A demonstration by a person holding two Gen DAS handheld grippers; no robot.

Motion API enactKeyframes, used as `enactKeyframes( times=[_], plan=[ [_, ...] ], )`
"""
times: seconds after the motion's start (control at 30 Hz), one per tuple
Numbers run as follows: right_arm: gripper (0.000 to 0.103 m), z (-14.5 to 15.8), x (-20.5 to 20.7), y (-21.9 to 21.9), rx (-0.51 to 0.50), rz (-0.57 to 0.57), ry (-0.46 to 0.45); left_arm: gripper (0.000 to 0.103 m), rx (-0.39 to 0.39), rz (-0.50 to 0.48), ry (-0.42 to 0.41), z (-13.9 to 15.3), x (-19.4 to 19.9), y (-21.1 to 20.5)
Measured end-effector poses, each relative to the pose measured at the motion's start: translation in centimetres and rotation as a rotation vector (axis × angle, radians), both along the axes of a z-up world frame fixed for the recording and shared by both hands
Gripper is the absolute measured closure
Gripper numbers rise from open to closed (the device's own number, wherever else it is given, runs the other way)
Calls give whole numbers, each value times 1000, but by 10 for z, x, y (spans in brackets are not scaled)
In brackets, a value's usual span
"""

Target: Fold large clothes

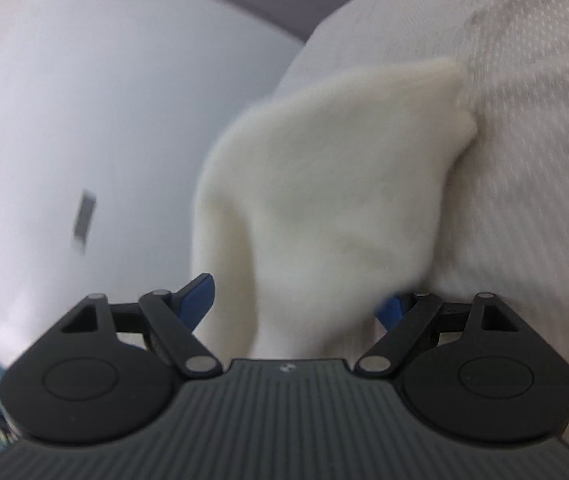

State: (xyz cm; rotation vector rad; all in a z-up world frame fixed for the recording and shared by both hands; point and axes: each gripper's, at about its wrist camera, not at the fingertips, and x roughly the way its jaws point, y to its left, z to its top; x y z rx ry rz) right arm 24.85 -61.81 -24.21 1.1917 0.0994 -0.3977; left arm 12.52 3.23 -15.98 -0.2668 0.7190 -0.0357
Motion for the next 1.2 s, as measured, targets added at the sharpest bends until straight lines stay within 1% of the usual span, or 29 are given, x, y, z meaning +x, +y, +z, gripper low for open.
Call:
enactKeyframes(
  times=[0.07,0.1,0.13,0.17,0.23,0.33,0.43,0.53,0.63,0.73,0.8,0.87,0.97,1.07,1.13,1.2],
  plan=[
    [18,4,5,-11,-20,-34,-7,50,6,3,3,-1,2,0],
    [22,7,6,-17,-29,-51,0,50,9,4,4,-2,3,0],
    [32,11,8,-22,-36,-67,12,50,11,7,3,-2,4,-1],
    [40,14,9,-28,-43,-76,30,50,12,10,4,-2,5,-1],
    [88,24,12,-39,-80,-92,98,50,16,14,5,-2,8,-1],
    [91,46,18,-45,-194,-99,162,50,23,23,3,0,10,0],
    [91,66,28,-41,-274,-66,164,50,21,36,-1,3,12,3],
    [91,95,35,-21,-380,-16,139,50,12,51,-11,8,12,8],
    [91,133,42,11,-479,49,90,50,-3,64,-25,13,10,15],
    [91,173,49,55,-580,126,38,50,-18,75,-49,20,5,22],
    [91,198,52,89,-646,187,-2,50,-7,84,-71,24,2,27],
    [91,222,52,133,-723,259,-38,50,-12,99,-89,28,0,35],
    [91,250,49,200,-822,362,-104,50,-49,115,-110,34,-4,49],
    [91,267,38,273,-897,458,-172,50,-51,132,-138,41,-8,62],
    [91,272,33,314,-906,523,-213,50,-43,154,-155,45,-10,72],
    [91,276,32,350,-904,584,-244,50,-51,189,-172,49,-11,84]
  ],
)
